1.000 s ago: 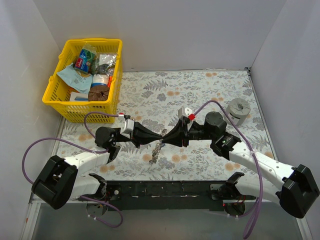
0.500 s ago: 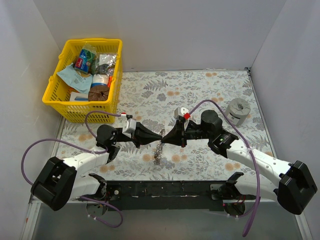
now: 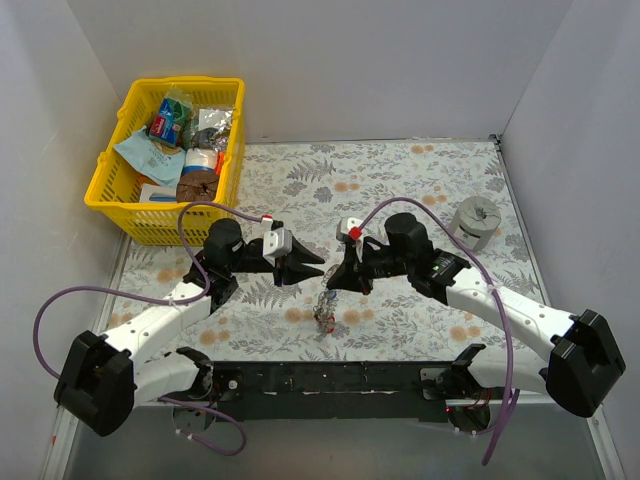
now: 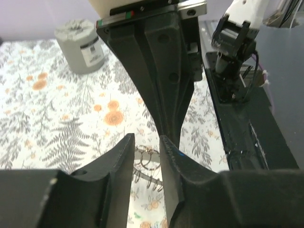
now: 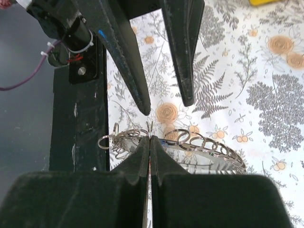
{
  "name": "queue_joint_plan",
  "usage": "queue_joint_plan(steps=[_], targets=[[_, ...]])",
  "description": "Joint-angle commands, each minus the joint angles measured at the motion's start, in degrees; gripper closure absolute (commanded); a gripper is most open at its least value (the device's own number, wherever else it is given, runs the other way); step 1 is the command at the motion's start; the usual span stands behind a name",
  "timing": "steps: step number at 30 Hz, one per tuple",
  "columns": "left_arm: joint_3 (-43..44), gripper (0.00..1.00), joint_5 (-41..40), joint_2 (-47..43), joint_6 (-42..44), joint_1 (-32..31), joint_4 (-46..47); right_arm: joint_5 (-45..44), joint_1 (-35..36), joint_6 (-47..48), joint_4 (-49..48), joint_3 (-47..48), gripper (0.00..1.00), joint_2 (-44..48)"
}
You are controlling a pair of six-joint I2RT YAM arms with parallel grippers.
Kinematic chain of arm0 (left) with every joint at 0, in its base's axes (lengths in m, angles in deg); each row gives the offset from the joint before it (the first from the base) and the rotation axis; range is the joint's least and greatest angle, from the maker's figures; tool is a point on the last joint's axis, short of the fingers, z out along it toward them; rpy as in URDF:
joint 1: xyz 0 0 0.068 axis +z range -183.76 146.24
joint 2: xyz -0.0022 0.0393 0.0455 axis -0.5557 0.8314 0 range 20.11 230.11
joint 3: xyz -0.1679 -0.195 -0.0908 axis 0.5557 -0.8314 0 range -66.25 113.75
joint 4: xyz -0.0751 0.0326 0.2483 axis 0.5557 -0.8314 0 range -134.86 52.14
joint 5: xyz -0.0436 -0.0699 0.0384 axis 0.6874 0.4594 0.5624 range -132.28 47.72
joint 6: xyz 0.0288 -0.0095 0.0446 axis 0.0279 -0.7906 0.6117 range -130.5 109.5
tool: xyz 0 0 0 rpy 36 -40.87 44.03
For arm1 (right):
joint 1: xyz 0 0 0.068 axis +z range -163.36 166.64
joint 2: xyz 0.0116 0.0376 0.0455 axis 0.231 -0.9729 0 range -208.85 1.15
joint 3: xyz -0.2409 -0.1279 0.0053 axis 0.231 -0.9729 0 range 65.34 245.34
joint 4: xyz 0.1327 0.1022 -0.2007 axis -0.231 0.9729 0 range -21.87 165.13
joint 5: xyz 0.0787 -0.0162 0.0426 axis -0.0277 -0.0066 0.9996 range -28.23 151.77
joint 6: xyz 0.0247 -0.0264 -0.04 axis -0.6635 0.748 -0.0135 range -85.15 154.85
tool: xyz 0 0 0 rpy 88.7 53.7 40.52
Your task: Put the keys on the keyring
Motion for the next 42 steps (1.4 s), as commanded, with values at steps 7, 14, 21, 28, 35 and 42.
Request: queue_joint_plan(steps=[7,14,21,28,35,42], targets=[[5.26,0.48,-2.42,3.06,10.68,-0.85,-20.65,-1.54,0.47,6.02,8.76,4.58,0.99,-0.91],[9.47,0.49,-5.15,8.69,13.75,-5.50,-24.78,-2.68,0.47,7.78,10.69,5.27,0.99,-1.53],[13.35,0.62,-5.41,13.35,15.87,-7.97,-29.36,-3.91,0.47,9.63,13.34,5.63,0.99,-1.88],[14.14,0.77,-5.32,14.67,15.86,-8.50,-30.23,-3.91,0.47,9.02,12.11,4.66,0.99,-1.18],[14.93,1.00,-4.01,15.72,16.92,-8.68,-31.55,-4.35,0.47,8.67,11.58,4.66,0.99,-0.65],[12.83,1.00,-6.55,13.00,13.94,-8.68,-26.99,-7.94,0.38,6.21,8.16,2.55,0.79,2.25]])
